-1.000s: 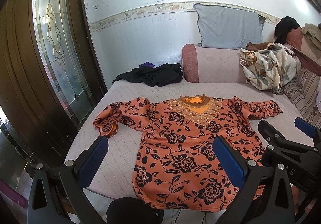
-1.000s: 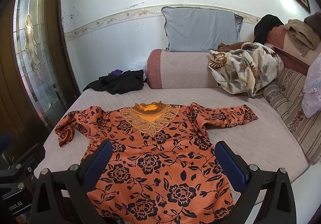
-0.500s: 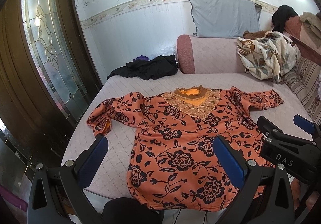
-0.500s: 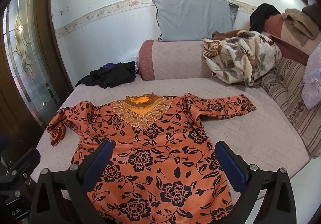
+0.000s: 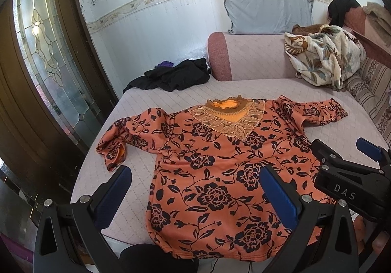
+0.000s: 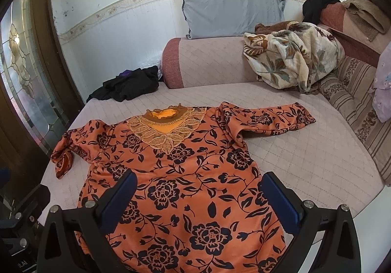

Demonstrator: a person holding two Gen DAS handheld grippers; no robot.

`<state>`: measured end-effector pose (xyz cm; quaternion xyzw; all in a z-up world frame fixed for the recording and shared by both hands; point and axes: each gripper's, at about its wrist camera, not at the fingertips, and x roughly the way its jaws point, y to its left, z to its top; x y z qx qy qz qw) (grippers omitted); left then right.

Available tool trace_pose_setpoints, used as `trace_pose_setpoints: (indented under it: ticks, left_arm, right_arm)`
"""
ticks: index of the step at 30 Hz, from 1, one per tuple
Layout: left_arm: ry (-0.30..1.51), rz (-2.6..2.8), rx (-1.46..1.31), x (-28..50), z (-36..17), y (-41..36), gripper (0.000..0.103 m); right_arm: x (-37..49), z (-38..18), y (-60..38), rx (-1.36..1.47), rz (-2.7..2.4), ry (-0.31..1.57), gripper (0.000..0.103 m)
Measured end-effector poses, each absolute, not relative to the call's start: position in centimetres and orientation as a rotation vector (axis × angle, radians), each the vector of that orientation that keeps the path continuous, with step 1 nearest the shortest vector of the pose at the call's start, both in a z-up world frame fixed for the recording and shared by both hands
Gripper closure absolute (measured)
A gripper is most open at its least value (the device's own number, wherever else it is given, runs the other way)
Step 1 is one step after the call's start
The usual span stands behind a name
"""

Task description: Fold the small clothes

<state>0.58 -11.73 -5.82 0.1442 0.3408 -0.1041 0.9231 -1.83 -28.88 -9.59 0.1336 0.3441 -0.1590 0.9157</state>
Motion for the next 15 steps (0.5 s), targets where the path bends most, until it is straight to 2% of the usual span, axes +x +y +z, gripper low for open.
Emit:
trace_pose_setpoints:
  ticks: [10, 15]
  left_arm:
    - [0.749, -0.240, 0.306, 3.4, -7.9, -13.1, 0.000]
    - [0.827, -0.218, 0.329, 7.7, -12.8, -14.1, 0.000]
  right_arm:
    - [0.0, -11.2, -30.5, 0.273, -0.355, 0.742, 0.000]
    - [2.0, -13.3, -32.5, 0.265, -0.368, 0.772, 0.000]
